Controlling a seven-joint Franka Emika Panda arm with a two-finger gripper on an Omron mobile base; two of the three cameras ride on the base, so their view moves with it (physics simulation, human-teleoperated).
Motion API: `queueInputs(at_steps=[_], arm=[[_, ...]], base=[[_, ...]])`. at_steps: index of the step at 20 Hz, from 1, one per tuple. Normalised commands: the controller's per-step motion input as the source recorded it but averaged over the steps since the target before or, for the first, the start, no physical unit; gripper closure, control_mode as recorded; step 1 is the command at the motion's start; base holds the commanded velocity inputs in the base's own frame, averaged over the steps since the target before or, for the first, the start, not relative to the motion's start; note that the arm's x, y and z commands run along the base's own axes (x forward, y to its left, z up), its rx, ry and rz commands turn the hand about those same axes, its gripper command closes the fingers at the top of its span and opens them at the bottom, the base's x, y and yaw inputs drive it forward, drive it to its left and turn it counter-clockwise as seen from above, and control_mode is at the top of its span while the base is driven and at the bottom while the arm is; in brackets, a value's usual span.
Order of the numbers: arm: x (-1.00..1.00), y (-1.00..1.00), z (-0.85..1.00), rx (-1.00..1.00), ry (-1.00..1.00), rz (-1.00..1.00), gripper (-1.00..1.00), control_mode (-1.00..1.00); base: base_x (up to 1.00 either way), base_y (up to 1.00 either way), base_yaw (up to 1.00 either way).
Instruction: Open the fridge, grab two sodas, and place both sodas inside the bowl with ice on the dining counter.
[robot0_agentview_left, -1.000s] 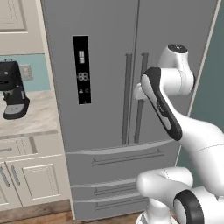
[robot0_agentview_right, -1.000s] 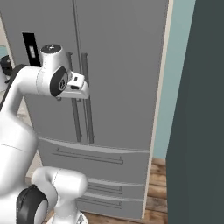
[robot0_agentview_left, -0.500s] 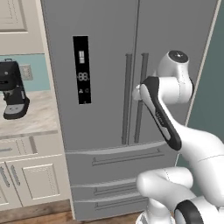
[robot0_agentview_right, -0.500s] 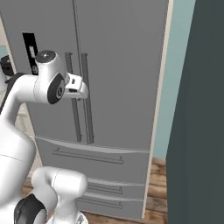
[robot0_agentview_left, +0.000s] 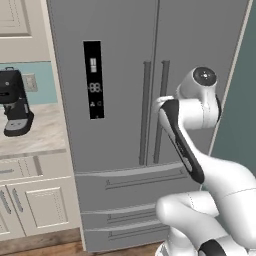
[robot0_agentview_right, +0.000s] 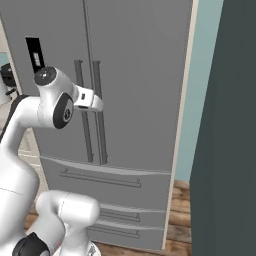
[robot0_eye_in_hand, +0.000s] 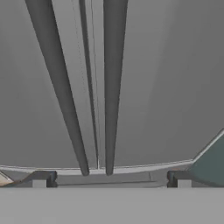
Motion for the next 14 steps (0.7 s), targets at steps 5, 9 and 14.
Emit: queueInputs(at_steps=[5, 9, 14], arm=[[0.5, -0.28, 0.14, 0.01, 0.01, -0.12, -1.0, -1.0], [0.47, -0.13, -0.02, 0.02, 0.0, 0.0, -1.0, -1.0], [0.36, 0.04, -0.14, 0.0, 0.0, 0.04, -1.0, -1.0]], base=[[0.0, 0.0, 0.0], [0.0, 0.0, 0.0], [0.0, 0.0, 0.0]])
